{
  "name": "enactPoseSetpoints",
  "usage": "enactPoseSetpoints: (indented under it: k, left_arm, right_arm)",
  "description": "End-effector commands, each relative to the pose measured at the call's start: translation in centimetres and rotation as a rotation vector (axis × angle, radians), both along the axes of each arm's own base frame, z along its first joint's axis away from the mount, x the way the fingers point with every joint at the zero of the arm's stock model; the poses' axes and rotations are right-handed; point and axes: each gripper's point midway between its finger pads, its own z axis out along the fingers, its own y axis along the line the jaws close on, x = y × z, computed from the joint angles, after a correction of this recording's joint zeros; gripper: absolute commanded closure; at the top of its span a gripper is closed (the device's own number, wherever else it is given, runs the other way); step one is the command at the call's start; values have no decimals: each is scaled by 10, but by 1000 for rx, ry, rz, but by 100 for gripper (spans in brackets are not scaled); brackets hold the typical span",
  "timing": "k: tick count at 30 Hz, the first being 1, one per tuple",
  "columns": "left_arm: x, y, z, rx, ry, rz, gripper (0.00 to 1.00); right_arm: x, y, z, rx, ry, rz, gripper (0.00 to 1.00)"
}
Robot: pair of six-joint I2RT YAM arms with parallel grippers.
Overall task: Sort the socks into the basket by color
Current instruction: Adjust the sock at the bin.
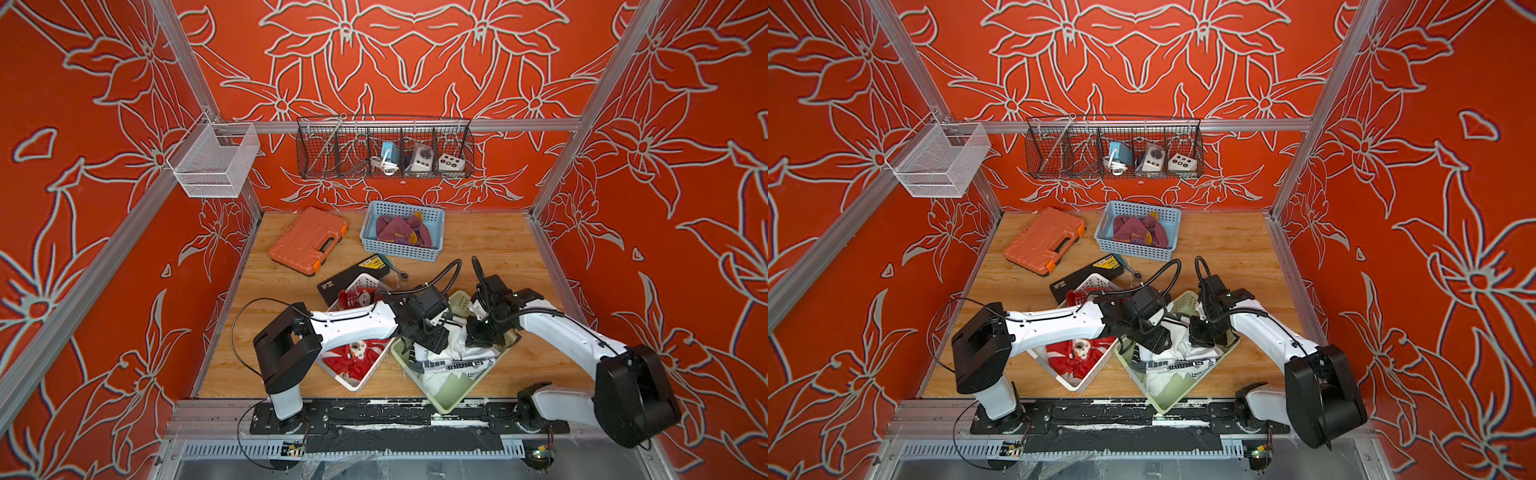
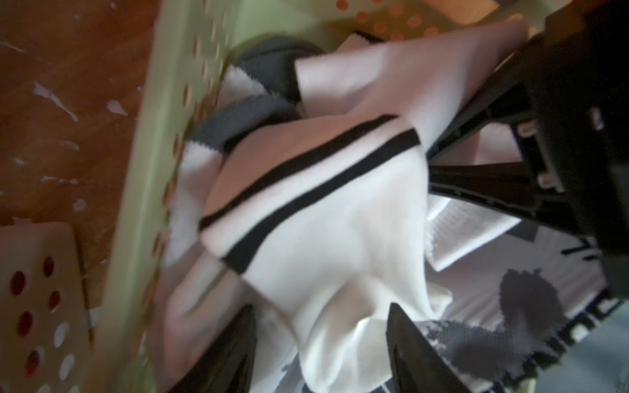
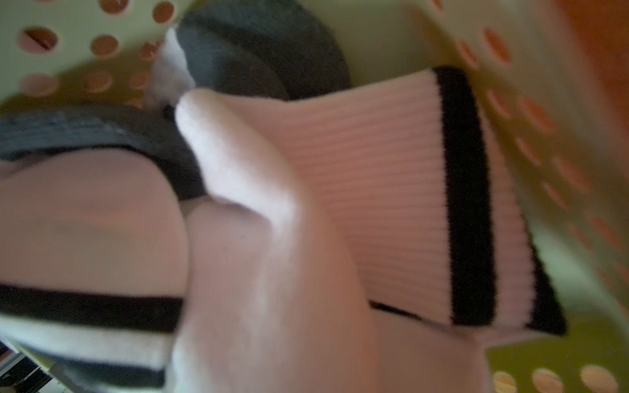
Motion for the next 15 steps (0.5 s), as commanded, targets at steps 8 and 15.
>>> enactPoseSetpoints:
  k: [8,15]
  left_arm:
    - [-6,-2,-28,35,60,-20,39]
    - [-2,-5,-20,26,43,-23,38]
  right_arm:
    - [16,-9,39,-36,-152,-10,100]
    - [4,-3,89,40,-215,55,97]
